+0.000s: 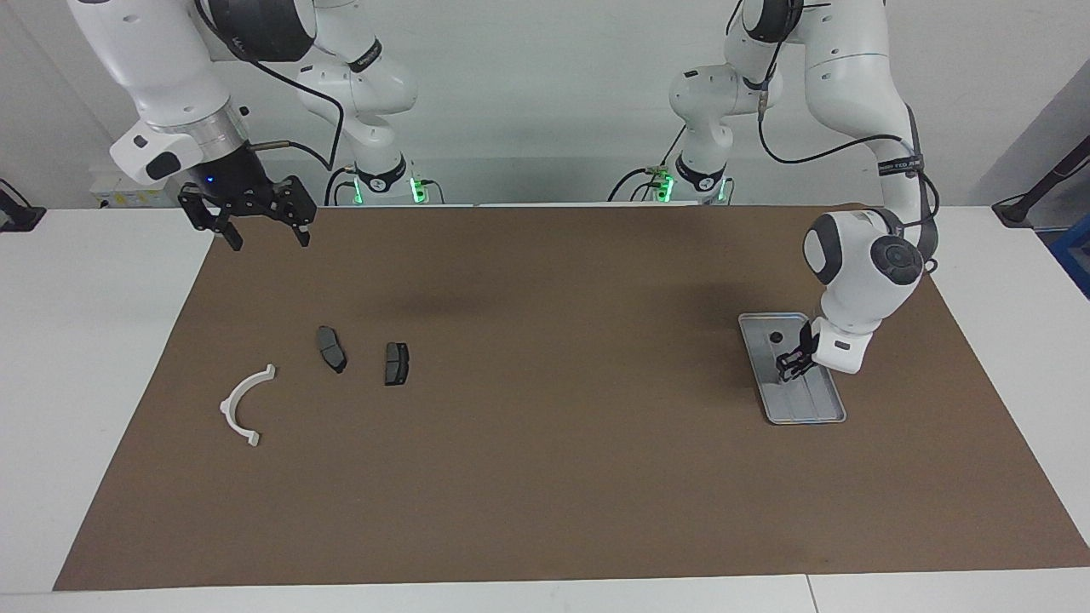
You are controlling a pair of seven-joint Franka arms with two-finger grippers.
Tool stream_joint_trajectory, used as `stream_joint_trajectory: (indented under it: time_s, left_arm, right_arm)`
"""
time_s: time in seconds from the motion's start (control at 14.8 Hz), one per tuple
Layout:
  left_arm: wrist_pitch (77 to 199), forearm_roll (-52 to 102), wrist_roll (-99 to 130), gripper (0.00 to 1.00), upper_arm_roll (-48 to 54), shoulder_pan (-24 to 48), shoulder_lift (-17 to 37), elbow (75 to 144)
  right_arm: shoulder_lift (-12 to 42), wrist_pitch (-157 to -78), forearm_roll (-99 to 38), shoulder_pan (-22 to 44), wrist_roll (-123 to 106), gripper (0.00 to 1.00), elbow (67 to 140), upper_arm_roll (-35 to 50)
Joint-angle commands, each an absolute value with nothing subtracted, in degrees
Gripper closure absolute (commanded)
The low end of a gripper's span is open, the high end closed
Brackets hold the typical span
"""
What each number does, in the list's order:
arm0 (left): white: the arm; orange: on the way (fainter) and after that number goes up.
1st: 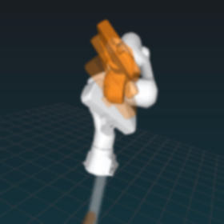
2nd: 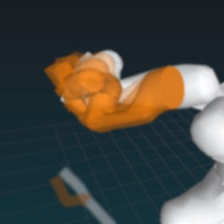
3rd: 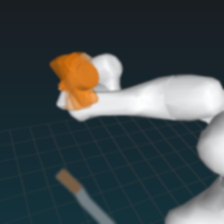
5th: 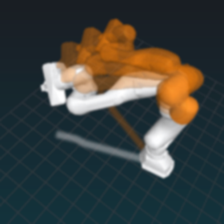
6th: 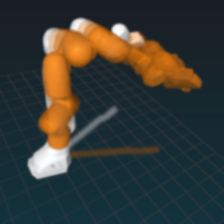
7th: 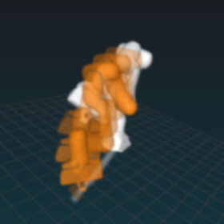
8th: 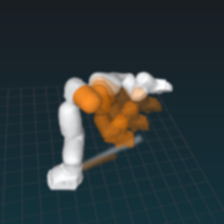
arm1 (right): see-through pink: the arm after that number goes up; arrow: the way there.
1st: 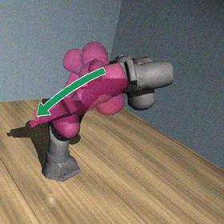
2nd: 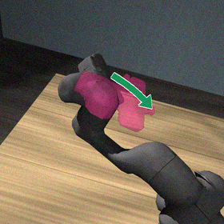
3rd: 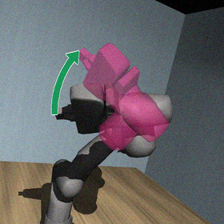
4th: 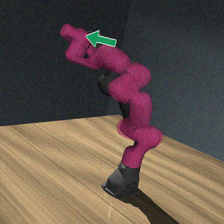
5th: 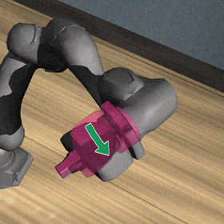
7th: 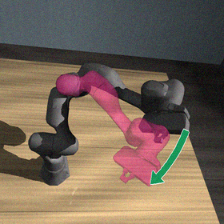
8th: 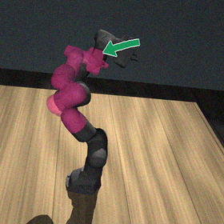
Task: Pick bearing gear from pile to tray
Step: 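Lower the bearing into the silver tray and open the left gripper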
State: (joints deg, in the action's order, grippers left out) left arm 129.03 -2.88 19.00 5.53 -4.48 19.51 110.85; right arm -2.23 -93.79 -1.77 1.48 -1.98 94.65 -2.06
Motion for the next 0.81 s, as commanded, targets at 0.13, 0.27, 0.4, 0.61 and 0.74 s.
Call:
stream_joint_trajectory:
  time_s: [0.13,0.27,0.4,0.61,0.74]
  left_arm:
    - [131.3,-3.9,17.8,1.0,6.0,-5.3,19.2,112.6]
    - [131.4,-3.9,17.8,0.91,6.0,-5.3,19.2,112.8]
    - [132.2,-3.9,17.7,0.9,6.0,-5.3,19.1,113.6]
    - [131.5,-3.9,17.7,0.01,6.0,-5.3,19.1,113.2]
    - [128.9,-3.9,17.7,0.0,6.0,-5.3,18.8,110.9]
  right_arm:
    - [-2.6,-92.0,-2.0,1.6,-1.1,0.0,95.0,-2.1]
    - [-2.6,-92.3,-0.9,1.9,-1.1,0.0,95.0,-2.1]
    - [-2.6,-92.7,1.1,2.0,-1.1,0.0,95.0,-1.9]
    - [-2.7,-92.7,1.3,2.1,-1.1,0.0,95.0,-1.9]
    - [-2.7,-92.8,1.3,2.1,-1.1,0.0,95.0,-1.9]
